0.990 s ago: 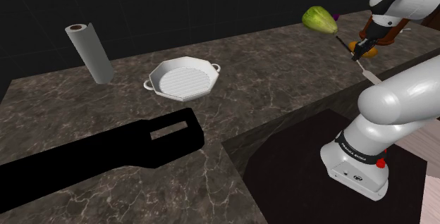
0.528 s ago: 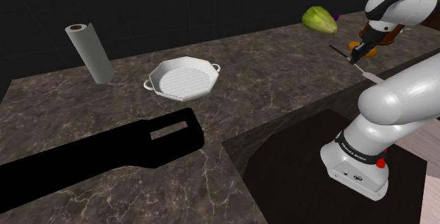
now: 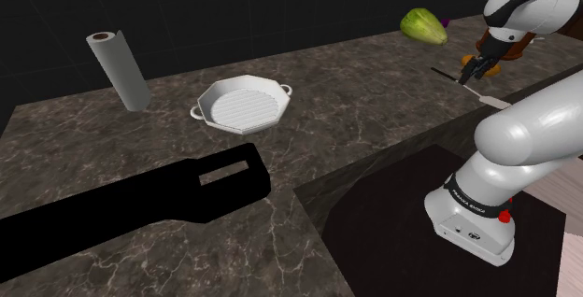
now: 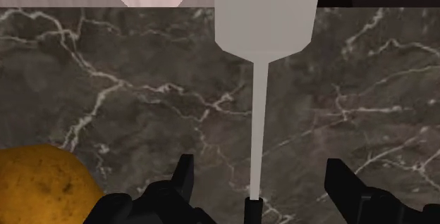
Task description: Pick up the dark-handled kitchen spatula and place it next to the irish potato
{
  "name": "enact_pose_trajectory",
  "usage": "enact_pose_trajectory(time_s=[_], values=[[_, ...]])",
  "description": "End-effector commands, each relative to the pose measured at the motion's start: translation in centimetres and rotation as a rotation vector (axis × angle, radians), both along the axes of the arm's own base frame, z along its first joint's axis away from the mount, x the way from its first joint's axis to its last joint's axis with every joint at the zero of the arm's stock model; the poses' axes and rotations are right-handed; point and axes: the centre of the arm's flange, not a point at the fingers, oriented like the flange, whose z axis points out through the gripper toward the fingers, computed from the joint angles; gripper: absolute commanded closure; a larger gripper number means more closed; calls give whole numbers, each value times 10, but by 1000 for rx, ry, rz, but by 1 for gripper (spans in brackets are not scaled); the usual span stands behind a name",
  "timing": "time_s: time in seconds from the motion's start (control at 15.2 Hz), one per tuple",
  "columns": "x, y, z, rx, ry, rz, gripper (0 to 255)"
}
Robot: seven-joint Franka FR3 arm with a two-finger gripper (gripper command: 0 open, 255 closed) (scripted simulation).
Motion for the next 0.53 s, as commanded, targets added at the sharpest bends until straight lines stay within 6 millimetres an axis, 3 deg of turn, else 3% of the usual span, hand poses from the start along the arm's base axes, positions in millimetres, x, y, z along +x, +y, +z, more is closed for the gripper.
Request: enact_pose_trajectory(time_s=[0.0, 0.26, 0.46], values=[[0, 0, 0, 0, 0, 0, 0], [-3, 1, 50, 0, 0, 0, 0], [-3, 1, 50, 0, 0, 0, 0]])
